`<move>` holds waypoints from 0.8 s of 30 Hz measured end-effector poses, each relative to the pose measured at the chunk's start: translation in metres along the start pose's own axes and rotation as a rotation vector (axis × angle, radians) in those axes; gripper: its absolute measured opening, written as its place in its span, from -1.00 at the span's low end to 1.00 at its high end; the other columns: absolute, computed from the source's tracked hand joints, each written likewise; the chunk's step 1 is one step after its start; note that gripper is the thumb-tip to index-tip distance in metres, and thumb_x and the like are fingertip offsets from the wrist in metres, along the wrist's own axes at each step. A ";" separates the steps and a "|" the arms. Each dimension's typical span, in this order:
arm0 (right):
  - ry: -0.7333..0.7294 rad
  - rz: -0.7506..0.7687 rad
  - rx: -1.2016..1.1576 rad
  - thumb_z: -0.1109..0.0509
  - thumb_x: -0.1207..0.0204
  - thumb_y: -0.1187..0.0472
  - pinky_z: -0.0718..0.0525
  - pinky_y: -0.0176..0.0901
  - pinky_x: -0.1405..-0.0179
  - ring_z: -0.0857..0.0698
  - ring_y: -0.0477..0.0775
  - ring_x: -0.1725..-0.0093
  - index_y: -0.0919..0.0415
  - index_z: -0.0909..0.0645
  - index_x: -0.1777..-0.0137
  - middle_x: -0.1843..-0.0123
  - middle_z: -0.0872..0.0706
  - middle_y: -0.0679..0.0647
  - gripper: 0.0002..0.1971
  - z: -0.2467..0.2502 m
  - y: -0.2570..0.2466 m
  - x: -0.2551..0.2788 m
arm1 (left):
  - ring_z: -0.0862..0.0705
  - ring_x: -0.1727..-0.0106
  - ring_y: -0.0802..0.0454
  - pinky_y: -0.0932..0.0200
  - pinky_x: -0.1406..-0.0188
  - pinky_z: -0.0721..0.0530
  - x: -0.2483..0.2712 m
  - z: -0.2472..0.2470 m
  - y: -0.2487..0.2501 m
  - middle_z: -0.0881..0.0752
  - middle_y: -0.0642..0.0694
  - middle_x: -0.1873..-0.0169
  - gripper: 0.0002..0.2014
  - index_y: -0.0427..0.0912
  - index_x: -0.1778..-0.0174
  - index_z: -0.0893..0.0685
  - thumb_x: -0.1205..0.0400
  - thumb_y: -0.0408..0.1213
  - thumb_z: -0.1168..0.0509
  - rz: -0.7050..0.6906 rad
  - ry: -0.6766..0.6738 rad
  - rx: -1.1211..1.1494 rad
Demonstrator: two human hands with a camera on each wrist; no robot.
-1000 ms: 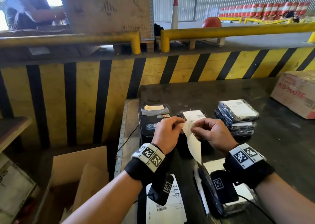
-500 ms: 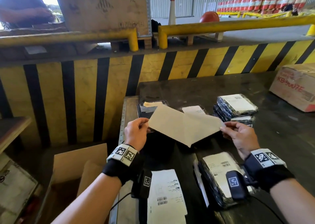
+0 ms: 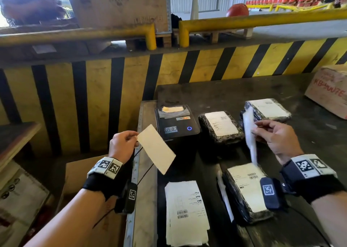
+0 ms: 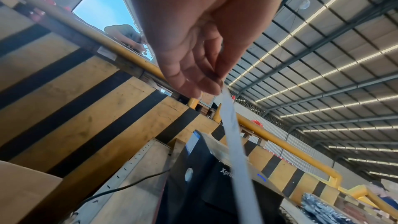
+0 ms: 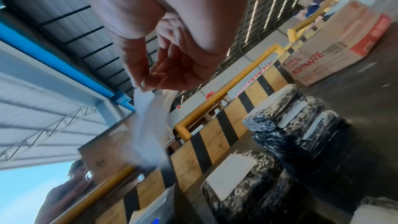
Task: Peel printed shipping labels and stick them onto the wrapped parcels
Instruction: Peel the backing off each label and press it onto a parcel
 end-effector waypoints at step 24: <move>-0.450 0.191 0.467 -0.48 -0.46 0.01 -0.51 -0.54 0.11 -0.67 -0.22 0.09 0.06 -0.71 -0.04 0.13 -0.71 -0.17 -0.78 -0.127 -0.038 0.067 | -0.75 0.27 -0.01 -0.01 0.09 -0.77 0.054 -0.092 0.080 -0.73 -0.13 0.24 -0.84 -0.02 0.03 -0.60 -0.72 -0.33 -0.15 -0.039 -0.250 0.374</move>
Point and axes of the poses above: each hand's wrist, its own x-axis away from the middle knuckle, its own z-axis out of the back of the hand, y = z × x, the point moved 5 cm from there along -x, towards the middle knuckle
